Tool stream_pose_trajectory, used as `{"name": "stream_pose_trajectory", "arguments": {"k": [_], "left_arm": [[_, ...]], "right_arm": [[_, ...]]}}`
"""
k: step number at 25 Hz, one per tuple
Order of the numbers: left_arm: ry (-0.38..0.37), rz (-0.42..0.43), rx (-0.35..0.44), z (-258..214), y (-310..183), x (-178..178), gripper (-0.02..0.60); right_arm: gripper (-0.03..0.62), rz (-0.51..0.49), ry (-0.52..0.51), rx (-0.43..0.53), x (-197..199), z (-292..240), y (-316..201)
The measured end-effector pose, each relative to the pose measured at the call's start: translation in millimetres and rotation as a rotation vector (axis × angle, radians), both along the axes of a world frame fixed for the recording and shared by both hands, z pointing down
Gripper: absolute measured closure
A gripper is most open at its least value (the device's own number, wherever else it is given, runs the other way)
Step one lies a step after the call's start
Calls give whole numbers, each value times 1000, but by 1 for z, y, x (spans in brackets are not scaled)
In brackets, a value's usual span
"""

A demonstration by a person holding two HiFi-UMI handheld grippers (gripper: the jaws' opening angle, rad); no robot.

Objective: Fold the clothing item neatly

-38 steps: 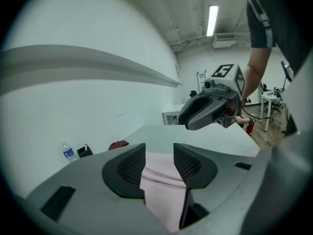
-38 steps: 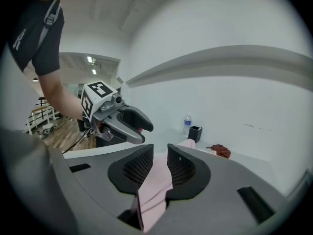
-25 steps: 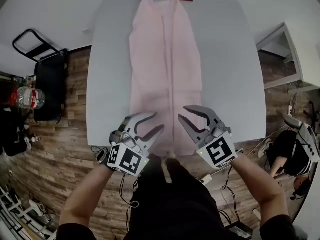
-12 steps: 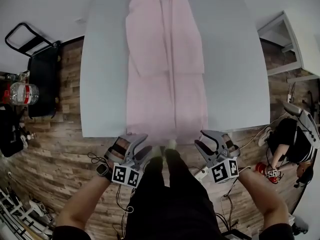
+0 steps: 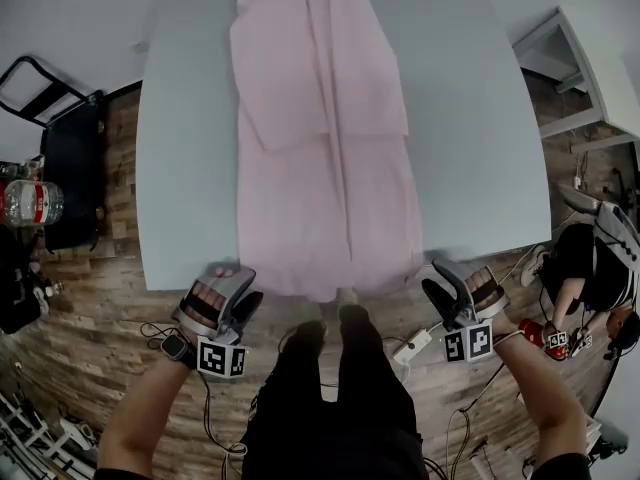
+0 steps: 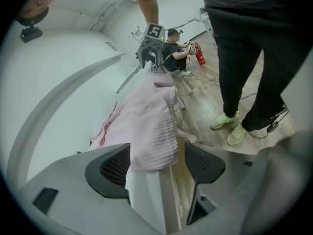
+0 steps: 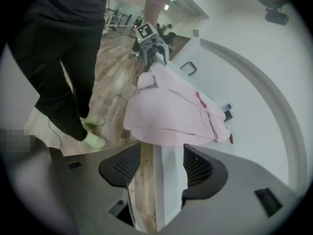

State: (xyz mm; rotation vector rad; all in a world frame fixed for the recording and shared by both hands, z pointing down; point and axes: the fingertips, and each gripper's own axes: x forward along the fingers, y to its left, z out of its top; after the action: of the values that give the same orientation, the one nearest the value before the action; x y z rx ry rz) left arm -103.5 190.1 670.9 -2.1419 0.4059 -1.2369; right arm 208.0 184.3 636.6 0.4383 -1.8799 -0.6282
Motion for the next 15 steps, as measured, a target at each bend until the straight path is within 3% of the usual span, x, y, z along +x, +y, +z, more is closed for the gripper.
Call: {"name": "stream_pose_trajectory", "arguments": {"k": [10, 15], "left_arm": [[7, 55, 121, 1, -13, 41, 256], [51, 45, 145, -5, -21, 64, 256]], "right_arm": [[339, -162, 93, 195, -7, 16, -29], [336, -192, 12, 226, -42, 11, -30]]}}
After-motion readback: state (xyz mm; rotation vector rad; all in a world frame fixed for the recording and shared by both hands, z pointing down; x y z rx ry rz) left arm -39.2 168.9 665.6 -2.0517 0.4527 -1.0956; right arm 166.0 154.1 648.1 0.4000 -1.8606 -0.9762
